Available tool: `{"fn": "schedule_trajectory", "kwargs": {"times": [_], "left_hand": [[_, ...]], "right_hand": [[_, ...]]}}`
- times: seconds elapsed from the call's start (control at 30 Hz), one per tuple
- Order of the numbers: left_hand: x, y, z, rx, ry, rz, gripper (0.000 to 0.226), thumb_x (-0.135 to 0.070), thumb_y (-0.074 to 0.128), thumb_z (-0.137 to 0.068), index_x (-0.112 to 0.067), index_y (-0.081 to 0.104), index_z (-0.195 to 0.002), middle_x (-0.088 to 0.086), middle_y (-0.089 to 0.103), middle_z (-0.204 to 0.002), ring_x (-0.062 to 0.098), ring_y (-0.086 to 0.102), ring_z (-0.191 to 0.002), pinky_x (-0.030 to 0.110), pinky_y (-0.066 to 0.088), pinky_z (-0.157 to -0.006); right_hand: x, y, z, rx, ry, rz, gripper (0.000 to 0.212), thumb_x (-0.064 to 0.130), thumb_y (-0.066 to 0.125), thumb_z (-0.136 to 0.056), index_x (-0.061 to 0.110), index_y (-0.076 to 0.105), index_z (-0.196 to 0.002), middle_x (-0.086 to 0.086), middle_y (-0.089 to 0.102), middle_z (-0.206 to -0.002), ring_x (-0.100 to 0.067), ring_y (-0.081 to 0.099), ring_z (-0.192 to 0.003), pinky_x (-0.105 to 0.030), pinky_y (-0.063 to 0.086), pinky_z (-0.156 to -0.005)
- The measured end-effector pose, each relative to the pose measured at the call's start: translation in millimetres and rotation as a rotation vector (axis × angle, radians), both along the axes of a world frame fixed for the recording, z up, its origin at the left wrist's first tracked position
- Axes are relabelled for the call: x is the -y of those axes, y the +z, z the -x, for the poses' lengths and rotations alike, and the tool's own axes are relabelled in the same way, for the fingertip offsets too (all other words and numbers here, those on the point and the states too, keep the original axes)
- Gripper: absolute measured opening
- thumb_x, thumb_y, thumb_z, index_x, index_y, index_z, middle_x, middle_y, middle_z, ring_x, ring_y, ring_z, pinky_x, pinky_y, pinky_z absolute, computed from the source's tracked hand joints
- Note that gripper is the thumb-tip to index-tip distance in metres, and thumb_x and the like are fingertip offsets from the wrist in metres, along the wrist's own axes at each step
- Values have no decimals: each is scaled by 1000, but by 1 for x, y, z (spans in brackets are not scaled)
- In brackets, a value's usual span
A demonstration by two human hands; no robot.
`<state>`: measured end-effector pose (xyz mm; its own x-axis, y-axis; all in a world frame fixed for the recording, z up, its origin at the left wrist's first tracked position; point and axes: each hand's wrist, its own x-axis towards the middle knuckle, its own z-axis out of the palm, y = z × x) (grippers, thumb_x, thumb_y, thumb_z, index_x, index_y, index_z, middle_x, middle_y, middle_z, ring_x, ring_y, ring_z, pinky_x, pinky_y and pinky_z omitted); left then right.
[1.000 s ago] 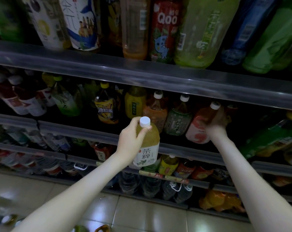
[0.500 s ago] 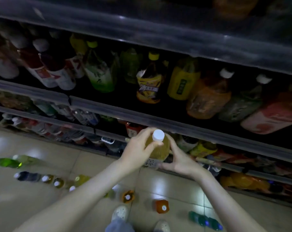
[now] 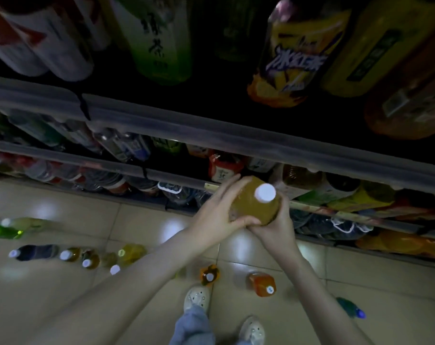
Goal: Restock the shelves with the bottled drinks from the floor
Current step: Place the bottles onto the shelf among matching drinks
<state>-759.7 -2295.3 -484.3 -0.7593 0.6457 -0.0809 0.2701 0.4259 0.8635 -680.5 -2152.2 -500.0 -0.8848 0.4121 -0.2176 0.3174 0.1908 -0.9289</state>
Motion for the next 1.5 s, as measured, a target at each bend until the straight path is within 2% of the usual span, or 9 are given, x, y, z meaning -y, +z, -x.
{"fn": "schedule_trajectory", "kwargs": {"times": [0.1,0.23,0.33,0.53,0.77,0.97,1.2,1.33,1.5], "left_hand": [[-12,-29,0,31,77,37,84,-41,71,-82,-57,10,-137,0,36,-151,21,46,-129,29,43,-99],[-32,-67,-6,25,200,31,88,-29,71,-83,-28,13,-149,8,38,-150,27,42,-132,32,40,-98],[-40,-89,-14,-4,258,-45,86,-23,75,-81,-32,15,-143,8,43,-146,25,44,-130,32,39,-98],[-48,-112,-21,55,403,-132,85,-10,76,-80,-25,26,-147,2,43,-147,20,47,-129,25,39,-99],[-59,-123,-22,67,401,-82,86,-15,75,-82,-19,21,-149,6,44,-145,25,46,-129,26,38,-97],[-72,-121,-28,-80,409,-68,83,-21,78,-78,-7,32,-146,12,47,-142,27,47,-129,32,38,-100],[-81,-102,-21,-116,417,-52,77,-33,68,-87,-21,26,-150,9,54,-137,26,55,-120,33,44,-94],[-97,-94,-2,-173,458,-50,66,-28,58,-94,-20,24,-150,13,55,-131,28,56,-113,31,44,-86],[-120,-98,-4,-198,521,-47,59,-13,44,-99,-8,16,-151,19,35,-147,32,36,-135,41,38,-107]], "right_hand": [[-5,-25,13,-62,-39,-31,89,2,87,-63,30,30,-127,26,49,-112,23,50,-100,-4,42,-79],[-22,-58,23,-178,22,-145,83,-4,82,-68,45,39,-119,26,50,-112,16,52,-103,-4,40,-84],[-31,-75,22,-237,56,-237,93,-5,80,-70,62,36,-117,39,47,-112,7,51,-108,-9,40,-90],[-44,-92,30,-353,103,-363,67,-12,68,-71,15,44,-128,-3,50,-128,-20,49,-121,-34,40,-104],[-45,-107,30,-159,36,-532,70,-10,63,-70,13,46,-134,-4,50,-133,-17,35,-121,-2,22,-93],[-31,-113,18,-194,-183,-614,83,-11,65,-69,8,34,-144,-20,39,-139,-21,30,-122,-28,21,-101],[-28,-98,24,-217,-271,-477,77,-15,62,-78,5,30,-145,-16,42,-137,-26,37,-129,-34,32,-108],[-29,-91,39,-188,-293,-658,62,-3,62,-83,3,36,-140,-20,43,-133,-30,36,-127,-29,32,-103],[-33,-90,43,-167,-315,-774,57,-7,56,-82,4,44,-137,-20,49,-124,-31,41,-114,-39,39,-94]]}}
